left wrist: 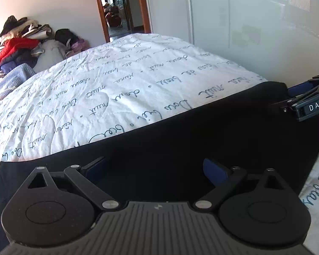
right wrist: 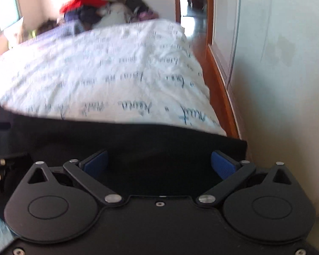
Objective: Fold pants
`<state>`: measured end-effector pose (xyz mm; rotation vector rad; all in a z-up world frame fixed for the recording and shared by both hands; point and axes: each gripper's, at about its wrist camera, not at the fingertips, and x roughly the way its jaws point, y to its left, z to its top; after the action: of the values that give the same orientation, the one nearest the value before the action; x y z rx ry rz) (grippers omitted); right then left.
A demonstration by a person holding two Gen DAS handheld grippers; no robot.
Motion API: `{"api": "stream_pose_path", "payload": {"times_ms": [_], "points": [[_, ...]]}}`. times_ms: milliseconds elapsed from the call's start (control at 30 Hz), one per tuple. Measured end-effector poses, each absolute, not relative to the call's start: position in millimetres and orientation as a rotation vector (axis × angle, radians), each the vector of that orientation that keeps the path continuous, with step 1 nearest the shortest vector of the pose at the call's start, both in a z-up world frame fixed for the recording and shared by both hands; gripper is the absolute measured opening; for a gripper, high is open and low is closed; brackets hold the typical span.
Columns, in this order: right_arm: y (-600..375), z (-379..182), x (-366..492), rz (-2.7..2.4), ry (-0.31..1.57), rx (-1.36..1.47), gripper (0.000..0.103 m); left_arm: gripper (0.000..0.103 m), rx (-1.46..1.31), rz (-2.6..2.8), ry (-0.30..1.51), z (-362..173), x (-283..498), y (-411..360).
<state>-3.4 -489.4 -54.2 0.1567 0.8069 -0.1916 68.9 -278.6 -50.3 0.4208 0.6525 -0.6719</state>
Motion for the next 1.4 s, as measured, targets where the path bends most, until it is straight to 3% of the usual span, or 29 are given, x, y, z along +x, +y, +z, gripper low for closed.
{"api": "stream_pose_path", "payload": {"times_ms": [133,267,467,1400], "points": [[-486,-38,-32,-0.235,0.710,0.191,0.103,0.099,0.440,-0.719,0.625,-44,53,-289],[-471,-57,-40,-0.246,0.811,0.101,0.103,0.099,0.449,-0.757,0.660,-49,47,-307],[-460,-36,-80,-0.368,0.694,0.118,0.102,0.100,0.433,-0.719,0.650,-51,41,-308],[-480,-41,-137,-0.451,0.586,0.552,0.102,0.099,0.321,-0.579,0.722,-40,28,-323]]}}
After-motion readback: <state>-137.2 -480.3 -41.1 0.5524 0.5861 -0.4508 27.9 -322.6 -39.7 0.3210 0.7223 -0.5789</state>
